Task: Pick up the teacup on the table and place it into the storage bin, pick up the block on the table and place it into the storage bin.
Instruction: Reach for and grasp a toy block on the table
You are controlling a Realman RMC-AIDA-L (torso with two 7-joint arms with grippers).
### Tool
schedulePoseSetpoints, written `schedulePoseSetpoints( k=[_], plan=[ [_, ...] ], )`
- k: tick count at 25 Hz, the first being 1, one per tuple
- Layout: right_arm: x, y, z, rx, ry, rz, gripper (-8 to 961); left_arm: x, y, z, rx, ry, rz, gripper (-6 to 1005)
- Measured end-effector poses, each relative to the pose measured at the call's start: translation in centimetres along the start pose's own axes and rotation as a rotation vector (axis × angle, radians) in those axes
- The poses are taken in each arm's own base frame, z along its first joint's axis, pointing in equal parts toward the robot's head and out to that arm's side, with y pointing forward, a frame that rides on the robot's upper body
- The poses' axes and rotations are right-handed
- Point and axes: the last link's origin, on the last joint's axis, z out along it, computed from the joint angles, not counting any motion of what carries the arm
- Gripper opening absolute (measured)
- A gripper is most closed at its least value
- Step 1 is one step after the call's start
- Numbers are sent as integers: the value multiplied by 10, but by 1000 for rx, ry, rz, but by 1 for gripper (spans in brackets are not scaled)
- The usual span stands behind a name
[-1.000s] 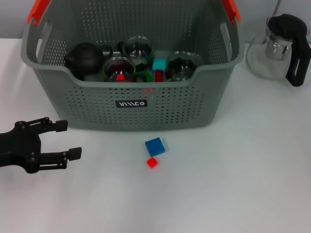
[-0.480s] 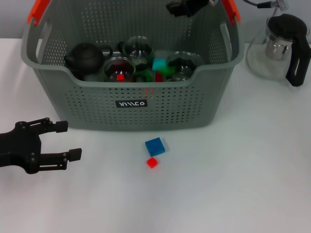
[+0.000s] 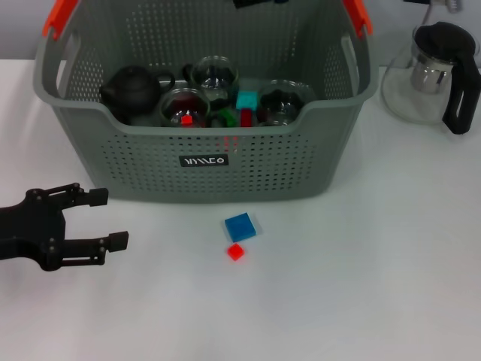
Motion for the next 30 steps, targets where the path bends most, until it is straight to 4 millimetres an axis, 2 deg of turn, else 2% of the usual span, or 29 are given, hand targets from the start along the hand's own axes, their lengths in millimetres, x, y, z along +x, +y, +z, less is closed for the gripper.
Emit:
schedulePoseSetpoints(
  k=[1,8,18,24,30],
  plan=[
    [2,3,-7,-15,-24,-1,885,0,0,0,0,0,0,875],
    [14,23,-50,-140,-62,11,923,1,1,0,-9,6,1,875],
    [41,33,-79,-297,44,36,944,6,7,8,-86,-17,25,875],
    [61,37,-81,-366,112,47,944,14,8,15,-126,-28,58,874],
    [86,41,-72,-439,272,30,945,20,6,19,-147,-38,87,874]
  ],
)
